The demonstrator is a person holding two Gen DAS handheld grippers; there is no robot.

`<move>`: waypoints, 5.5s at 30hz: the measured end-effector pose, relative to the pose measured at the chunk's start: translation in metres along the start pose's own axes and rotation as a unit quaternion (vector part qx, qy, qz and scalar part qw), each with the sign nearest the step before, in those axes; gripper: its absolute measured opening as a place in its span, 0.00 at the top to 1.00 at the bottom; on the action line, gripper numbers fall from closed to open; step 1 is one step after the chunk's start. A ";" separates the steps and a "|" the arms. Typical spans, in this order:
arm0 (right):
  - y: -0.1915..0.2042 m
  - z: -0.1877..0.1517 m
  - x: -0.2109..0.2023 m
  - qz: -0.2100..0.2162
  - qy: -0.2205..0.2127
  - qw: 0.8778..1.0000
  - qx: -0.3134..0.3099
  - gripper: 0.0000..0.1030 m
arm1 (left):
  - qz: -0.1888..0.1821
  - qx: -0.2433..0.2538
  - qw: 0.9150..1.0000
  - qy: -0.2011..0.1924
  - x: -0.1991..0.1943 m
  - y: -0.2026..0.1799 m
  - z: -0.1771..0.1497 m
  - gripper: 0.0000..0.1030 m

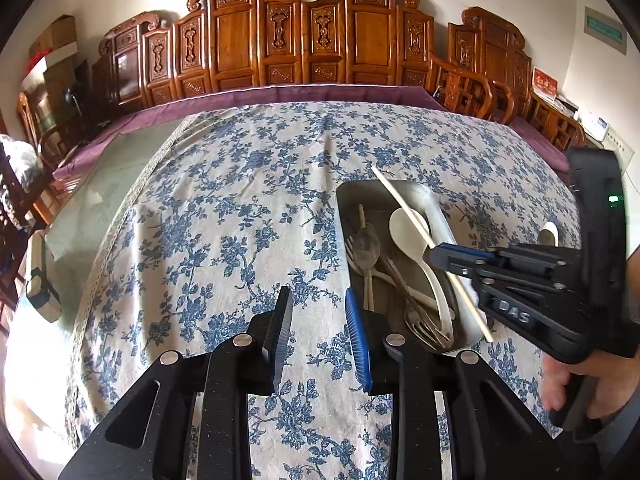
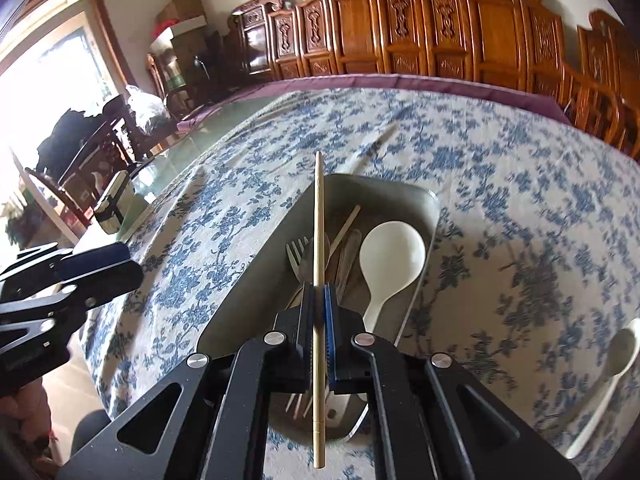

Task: Organize utensils
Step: 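Lower the chopstick into the grey tray with the right gripper, then grasp a metal spoon on the cloth with the left gripper while the right gripper reaches toward a white spoon, then close the right gripper on the white plastic spoon while the left gripper lifts the metal spoon, then lower the metal spoon into the tray and open the left gripper while the right gripper carries the white spoon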

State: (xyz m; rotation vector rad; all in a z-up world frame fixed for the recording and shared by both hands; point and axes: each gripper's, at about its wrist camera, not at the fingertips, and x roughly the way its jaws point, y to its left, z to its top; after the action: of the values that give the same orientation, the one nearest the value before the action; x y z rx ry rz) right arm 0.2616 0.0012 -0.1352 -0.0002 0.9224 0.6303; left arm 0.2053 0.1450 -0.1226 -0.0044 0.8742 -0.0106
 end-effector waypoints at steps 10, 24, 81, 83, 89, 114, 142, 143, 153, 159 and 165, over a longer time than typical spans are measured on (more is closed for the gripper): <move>-0.013 0.006 0.025 0.007 0.009 0.999 0.035 0.94 | -0.001 0.001 1.000 0.001 0.001 0.000 0.000 0.73; -0.024 -0.013 -0.029 0.000 -0.030 1.000 0.008 0.92 | -0.008 0.008 1.000 -0.016 -0.012 -0.012 0.002 0.53; -0.296 -0.114 -0.107 -0.124 -0.050 0.982 0.132 0.63 | -0.126 0.247 0.958 0.070 0.147 -0.342 0.006 0.93; -0.293 -0.113 -0.106 -0.121 -0.049 0.983 0.129 0.63 | -0.122 0.248 0.959 0.070 0.145 -0.340 0.005 0.95; -0.283 -0.108 -0.103 -0.109 -0.053 0.985 0.121 0.63 | -0.120 0.215 0.967 0.066 0.137 -0.316 0.007 0.95; -0.276 -0.089 -0.070 -0.163 -0.017 0.981 0.104 0.93 | -0.117 0.167 0.979 0.031 0.085 -0.273 0.011 0.95; -0.206 -0.092 -0.120 -0.150 -0.050 0.985 0.062 0.96 | -0.061 0.130 0.989 -0.015 0.014 -0.201 0.019 0.95; -0.201 -0.092 -0.121 -0.149 -0.052 0.986 0.058 0.96 | -0.060 0.129 0.990 -0.016 0.013 -0.198 0.020 0.95; -0.164 -0.078 -0.124 -0.134 -0.059 0.989 0.033 0.96 | -0.039 0.106 0.993 -0.015 0.012 -0.159 0.023 0.95; -0.141 -0.068 -0.120 -0.122 -0.060 0.991 0.015 0.96 | -0.022 0.089 0.996 0.000 0.030 -0.133 0.023 0.95; -0.122 -0.060 -0.113 -0.112 -0.056 0.992 0.000 0.96 | -0.007 0.077 0.997 0.018 0.052 -0.111 0.021 0.95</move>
State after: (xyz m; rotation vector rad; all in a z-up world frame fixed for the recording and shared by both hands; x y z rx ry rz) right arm 0.2296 -0.1716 -0.1199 -0.0666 0.8000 0.4183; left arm 0.2540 0.0335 -0.1479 0.1338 0.9070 -0.0904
